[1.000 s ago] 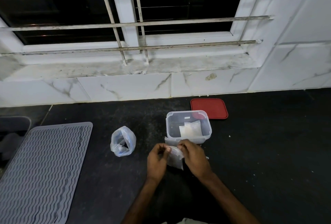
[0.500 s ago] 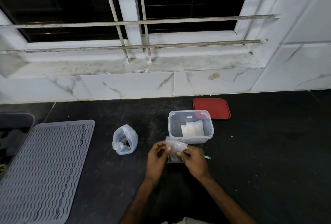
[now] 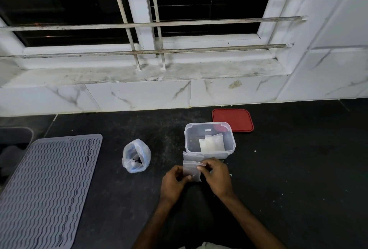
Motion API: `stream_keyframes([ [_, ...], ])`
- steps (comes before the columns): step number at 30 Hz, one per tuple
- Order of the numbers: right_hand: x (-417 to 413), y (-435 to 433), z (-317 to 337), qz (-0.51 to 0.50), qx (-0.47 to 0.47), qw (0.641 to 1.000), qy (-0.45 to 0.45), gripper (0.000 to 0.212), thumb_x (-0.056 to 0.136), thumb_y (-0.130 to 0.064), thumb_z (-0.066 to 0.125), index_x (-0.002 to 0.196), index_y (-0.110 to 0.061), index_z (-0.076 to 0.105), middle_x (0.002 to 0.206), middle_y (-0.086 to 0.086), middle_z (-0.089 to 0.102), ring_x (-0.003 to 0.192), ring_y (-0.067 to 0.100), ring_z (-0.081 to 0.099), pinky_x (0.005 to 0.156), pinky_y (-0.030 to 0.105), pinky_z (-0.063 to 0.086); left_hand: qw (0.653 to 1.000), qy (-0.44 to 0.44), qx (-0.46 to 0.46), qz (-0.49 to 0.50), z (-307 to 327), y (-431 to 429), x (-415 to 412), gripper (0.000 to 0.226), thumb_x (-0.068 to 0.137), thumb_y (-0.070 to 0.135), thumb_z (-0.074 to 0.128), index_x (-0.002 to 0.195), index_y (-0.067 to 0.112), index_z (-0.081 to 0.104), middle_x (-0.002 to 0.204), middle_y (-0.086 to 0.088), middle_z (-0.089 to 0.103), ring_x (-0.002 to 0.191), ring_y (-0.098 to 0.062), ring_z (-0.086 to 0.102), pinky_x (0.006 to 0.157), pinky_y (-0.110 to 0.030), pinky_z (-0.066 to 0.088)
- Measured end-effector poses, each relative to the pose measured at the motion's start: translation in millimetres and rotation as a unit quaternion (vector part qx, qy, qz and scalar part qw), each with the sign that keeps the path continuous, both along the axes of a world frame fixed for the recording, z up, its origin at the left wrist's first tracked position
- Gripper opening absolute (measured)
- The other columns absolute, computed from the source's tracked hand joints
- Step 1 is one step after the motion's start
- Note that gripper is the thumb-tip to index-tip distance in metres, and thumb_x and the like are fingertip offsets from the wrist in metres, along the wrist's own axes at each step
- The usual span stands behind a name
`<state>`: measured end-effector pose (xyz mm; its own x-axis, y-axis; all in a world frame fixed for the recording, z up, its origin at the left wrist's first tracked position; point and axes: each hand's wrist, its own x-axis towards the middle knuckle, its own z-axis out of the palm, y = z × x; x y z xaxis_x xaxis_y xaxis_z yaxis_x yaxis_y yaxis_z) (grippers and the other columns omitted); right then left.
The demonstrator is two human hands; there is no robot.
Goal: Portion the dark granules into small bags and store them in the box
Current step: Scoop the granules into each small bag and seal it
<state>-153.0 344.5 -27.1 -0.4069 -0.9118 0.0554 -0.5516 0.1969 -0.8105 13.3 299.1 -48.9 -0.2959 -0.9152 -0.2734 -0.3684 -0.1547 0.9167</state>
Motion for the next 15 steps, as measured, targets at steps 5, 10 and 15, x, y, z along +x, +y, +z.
stream_keyframes([
  [5,2.8,-3.2,2.1,0.021,0.036,0.999,0.015,0.009,0.083,-0.019,0.074,0.090,-0.021,0.069,0.088,-0.011,0.070,0.083,0.002,0.063,0.082,0.027,0.054,0.999,-0.031,-0.014,-0.002,-4.7,-0.7,1.3,0.027,0.080,0.022,0.077,0.101,0.031,0.065,0.096,0.013,0.073,0.091,0.001,0.068,0.088,-0.031,0.056],
  [10,0.9,4.3,11.9,0.018,0.065,0.995,0.075,0.016,0.089,-0.023,0.067,0.104,-0.023,0.064,0.100,-0.011,0.065,0.093,0.006,0.059,0.084,0.028,0.051,0.998,-0.049,-0.039,-0.003,-8.7,-1.0,4.1,0.039,0.082,0.021,0.073,0.118,0.028,0.061,0.112,0.012,0.067,0.102,-0.001,0.064,0.096,-0.035,0.054],
  [15,-18.1,-8.2,40.4,-0.021,-0.034,0.983,0.179,0.007,0.094,-0.026,0.062,0.097,-0.021,0.066,0.100,-0.007,0.063,0.095,0.011,0.055,0.072,0.028,0.049,0.996,-0.074,-0.048,-0.001,-9.1,-0.7,6.9,0.047,0.085,0.019,0.071,0.130,0.022,0.056,0.123,0.004,0.061,0.108,-0.006,0.060,0.100,-0.033,0.050],
])
